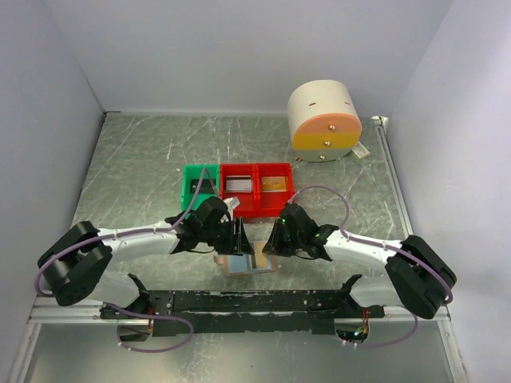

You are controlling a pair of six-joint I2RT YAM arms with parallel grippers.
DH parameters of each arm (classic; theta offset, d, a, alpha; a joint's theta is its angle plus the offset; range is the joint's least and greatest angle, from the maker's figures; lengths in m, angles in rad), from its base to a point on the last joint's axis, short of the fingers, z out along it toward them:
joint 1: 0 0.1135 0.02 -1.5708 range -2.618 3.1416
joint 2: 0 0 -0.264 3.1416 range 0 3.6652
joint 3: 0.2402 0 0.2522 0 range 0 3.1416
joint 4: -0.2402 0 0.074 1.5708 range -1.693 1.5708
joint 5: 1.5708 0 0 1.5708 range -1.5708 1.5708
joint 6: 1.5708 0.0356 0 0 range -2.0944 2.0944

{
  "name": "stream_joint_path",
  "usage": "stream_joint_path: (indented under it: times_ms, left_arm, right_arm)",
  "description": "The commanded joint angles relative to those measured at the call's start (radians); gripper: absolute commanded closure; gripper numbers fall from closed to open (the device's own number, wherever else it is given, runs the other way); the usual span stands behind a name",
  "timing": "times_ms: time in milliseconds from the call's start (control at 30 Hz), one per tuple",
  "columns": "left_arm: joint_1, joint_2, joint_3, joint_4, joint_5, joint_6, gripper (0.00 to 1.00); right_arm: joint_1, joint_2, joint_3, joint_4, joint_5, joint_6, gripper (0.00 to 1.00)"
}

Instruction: Take the credit cards out of the card holder

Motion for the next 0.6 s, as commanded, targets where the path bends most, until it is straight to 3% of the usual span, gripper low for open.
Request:
stream_joint_path:
  times_ms: [0,300,433,567]
  left_arm:
    - [-0.006,0.04,0.012,0.047,-0.027,-0.023,0.43]
    - [-0.007,0.083,-0.008,0.097,-0.071,-0.058,0.54]
    - [-0.006,0.129,-0.019,0.153,-0.047,-0.078,0.66]
    - [-0.007,0.128,-0.028,0.147,-0.062,-0.088,0.67]
  right_arm:
    - [0.003,0.015,-0.013,-0.032,0.027,-0.013,0.75]
    - [0.004,0.02,-0.029,-0.03,0.007,-0.013,0.76]
    - [0.003,0.021,-0.034,-0.032,-0.002,-0.016,0.76]
    - [0.003,0.027,-0.032,-0.035,-0.005,-0.022,0.76]
